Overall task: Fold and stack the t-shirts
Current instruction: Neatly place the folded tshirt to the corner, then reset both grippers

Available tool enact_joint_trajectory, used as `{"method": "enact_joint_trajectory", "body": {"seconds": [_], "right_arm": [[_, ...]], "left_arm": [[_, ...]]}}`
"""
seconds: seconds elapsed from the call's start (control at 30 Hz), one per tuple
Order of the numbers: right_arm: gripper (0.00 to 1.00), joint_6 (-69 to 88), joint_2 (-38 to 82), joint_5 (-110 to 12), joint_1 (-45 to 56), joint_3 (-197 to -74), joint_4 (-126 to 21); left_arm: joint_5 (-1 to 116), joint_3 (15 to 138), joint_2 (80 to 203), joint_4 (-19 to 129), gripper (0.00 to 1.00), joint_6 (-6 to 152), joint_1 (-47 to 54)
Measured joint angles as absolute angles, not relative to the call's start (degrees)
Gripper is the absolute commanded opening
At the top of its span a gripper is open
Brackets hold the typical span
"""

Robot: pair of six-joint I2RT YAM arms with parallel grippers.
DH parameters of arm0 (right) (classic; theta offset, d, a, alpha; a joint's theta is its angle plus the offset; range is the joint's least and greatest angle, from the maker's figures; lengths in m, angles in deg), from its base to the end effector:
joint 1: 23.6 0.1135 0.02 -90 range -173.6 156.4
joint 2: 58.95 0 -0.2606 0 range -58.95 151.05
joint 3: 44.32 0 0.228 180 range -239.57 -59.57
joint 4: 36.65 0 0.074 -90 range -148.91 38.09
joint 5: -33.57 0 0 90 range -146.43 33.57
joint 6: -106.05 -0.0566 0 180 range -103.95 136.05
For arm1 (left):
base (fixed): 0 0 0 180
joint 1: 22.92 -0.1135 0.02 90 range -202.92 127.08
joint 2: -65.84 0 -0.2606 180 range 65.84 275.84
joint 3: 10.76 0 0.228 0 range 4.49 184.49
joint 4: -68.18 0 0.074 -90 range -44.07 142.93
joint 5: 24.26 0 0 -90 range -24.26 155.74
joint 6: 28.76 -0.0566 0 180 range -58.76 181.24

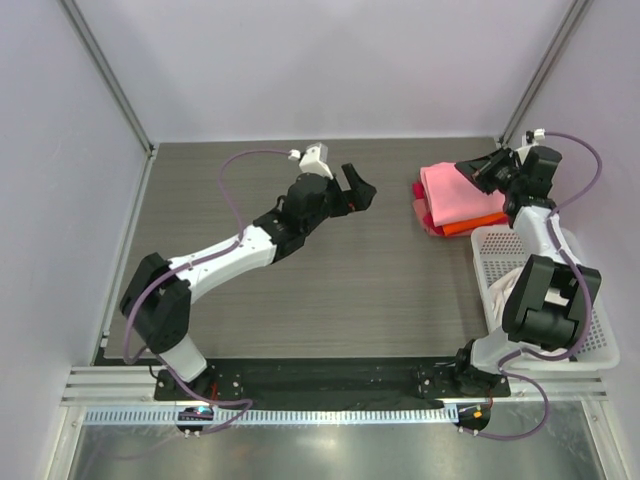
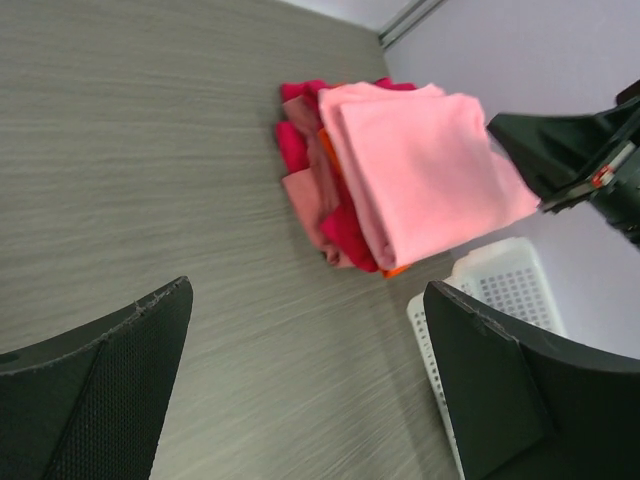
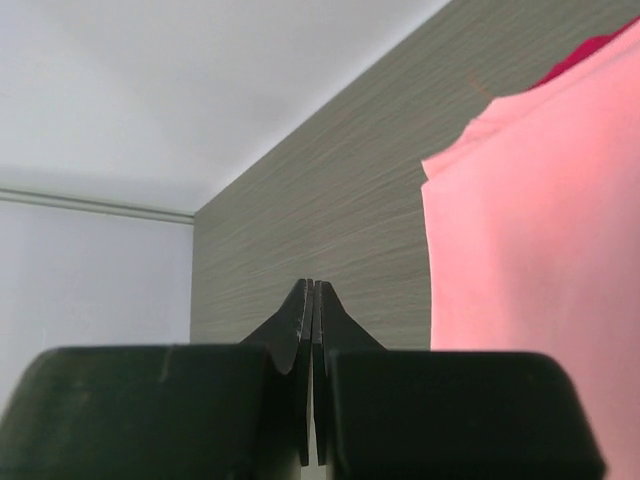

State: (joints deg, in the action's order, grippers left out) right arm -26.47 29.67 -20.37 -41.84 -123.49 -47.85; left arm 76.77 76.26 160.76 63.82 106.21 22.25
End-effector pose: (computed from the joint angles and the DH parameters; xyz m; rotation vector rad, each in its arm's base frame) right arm 0.3435 -0.0781 0.2944 0.5955 1.8670 0.8865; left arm 0.2860 -0.2723 0.3143 -0.1430 1.8792 -0.9441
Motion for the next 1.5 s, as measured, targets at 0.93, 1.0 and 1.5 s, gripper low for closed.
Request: {"method": "enact_joint_trajectory", "body": {"seconds": [0.93,1.0,1.5], "right_arm": [[0.05,-32.7,30.7,-24.1,-43.5,-115.3,-32.9],[0.05,-31.2,24.5,-24.8,-40.3,-115.1,-33.9],[0.19,-16.6,-2.2,-46.9,-6.8,-94.7,-48.4]], "left_arm": [[81.0,58.1,138.9,52.7,0.99,104.6,21.7],[81.9,57.7,136.8,50.8,1.0,104.2,21.6],[90.1,41.1,119.3,43.0,1.0,101.1,21.5]]}}
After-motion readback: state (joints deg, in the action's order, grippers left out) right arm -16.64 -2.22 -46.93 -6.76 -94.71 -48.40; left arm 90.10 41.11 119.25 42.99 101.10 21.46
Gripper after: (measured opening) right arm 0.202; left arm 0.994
